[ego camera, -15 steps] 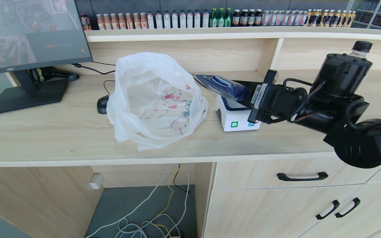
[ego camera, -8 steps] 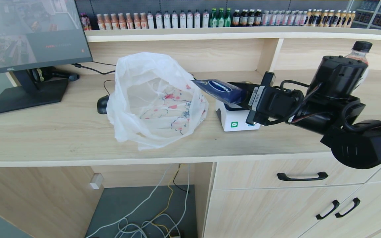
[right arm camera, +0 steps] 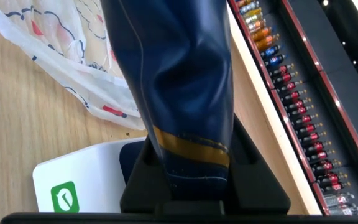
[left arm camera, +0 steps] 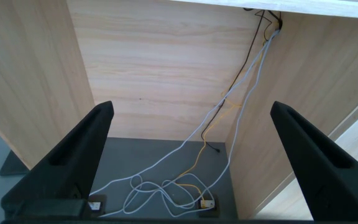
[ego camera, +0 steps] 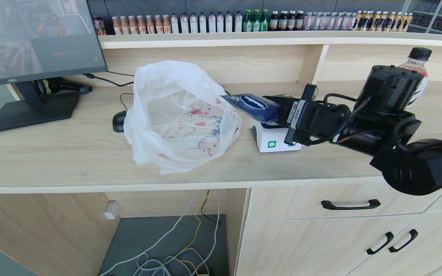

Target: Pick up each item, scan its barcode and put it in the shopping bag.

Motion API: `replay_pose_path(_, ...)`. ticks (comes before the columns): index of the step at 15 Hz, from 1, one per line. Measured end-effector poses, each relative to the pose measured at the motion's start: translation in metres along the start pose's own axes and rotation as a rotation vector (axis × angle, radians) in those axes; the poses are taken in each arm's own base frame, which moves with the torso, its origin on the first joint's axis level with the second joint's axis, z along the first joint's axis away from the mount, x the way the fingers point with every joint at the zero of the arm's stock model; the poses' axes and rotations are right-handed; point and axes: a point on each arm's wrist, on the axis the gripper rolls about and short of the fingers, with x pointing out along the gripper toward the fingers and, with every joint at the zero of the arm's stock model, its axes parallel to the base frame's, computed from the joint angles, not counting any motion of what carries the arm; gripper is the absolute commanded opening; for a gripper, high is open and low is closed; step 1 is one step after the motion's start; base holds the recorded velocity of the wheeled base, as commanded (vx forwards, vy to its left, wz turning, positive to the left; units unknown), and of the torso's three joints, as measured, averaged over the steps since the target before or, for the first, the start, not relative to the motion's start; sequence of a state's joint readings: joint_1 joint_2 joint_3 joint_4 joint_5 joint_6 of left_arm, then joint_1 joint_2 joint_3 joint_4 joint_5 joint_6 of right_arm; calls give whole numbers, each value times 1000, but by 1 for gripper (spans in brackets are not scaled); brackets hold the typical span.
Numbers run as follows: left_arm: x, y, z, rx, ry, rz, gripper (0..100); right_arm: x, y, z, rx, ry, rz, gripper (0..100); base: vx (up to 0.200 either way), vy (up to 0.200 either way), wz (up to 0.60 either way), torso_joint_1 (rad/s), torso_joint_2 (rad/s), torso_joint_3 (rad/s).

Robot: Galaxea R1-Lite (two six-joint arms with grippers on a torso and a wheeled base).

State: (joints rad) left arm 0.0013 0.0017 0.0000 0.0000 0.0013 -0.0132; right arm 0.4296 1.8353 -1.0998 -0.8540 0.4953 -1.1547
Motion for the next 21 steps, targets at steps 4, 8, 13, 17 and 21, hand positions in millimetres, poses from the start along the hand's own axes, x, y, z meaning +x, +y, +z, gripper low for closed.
replay_pose_path(4,0,0,0,0,0,0,100,0,-5,3,23,-6,-14,0,0,0,0,0,0,0)
replay_pose_path(8,0,0,0,0,0,0,100,-8,-19,16,91,-29,-52,0,0,0,0,0,0,0)
replay_pose_path(13,0,0,0,0,0,0,100,-24,-38,36,193,-70,-97,0,0,0,0,0,0,0)
replay_pose_path(17,0,0,0,0,0,0,100,-37,-45,50,323,-106,-127,0,0,0,0,0,0,0)
replay_pose_path(21,0,0,0,0,0,0,100,-57,-46,59,486,-138,-237,0,0,0,0,0,0,0)
